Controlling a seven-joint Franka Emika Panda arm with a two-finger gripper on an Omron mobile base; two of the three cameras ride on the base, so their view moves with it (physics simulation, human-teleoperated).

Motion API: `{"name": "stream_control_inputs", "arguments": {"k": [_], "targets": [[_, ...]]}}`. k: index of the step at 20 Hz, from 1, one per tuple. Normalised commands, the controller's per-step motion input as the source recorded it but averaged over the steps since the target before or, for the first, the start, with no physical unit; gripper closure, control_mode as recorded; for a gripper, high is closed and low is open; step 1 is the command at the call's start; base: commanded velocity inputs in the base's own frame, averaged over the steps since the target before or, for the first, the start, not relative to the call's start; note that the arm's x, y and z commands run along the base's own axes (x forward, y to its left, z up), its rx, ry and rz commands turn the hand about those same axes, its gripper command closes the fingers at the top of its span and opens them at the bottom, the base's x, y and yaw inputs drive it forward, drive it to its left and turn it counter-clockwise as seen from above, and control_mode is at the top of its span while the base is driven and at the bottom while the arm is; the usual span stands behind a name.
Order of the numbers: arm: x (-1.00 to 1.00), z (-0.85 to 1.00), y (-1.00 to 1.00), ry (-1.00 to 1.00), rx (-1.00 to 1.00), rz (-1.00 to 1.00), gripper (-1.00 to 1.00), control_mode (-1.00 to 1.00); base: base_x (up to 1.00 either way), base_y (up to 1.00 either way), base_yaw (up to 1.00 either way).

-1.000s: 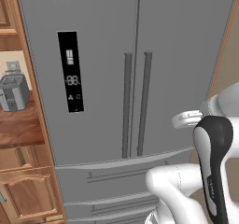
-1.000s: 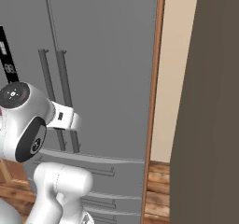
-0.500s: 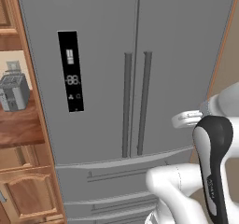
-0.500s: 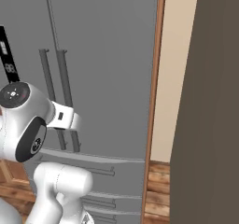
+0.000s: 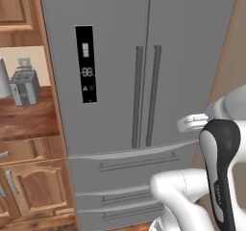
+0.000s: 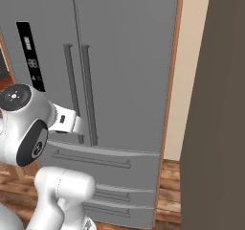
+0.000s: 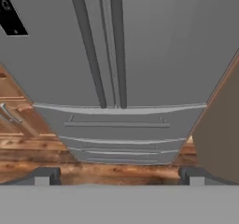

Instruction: Retrieve the banana and mango from the fridge and place them into the bowl on the dining table.

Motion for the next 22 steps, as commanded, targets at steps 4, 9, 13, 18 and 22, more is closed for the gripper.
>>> {"name": "stream_control_inputs", "arguments": {"k": [4, 9, 13, 18, 22], "targets": [[0.0, 0.0, 0.0, 0.0, 0.0, 0.0, -1.0, 1.0, -0.29, 0.38, 0.0], [0.0, 0.0, 0.0, 0.0, 0.0, 0.0, -1.0, 1.0, -0.36, 0.05, 0.0], [0.0, 0.0, 0.0, 0.0, 0.0, 0.0, -1.0, 1.0, -0.57, 0.0, 0.0], [0.0, 0.0, 0.0, 0.0, 0.0, 0.0, -1.0, 1.0, -0.4, 0.0, 0.0], [0.09, 0.0, 0.0, -0.01, 0.0, 0.0, -1.0, -1.0, 0.04, 0.0, 0.0]]}}
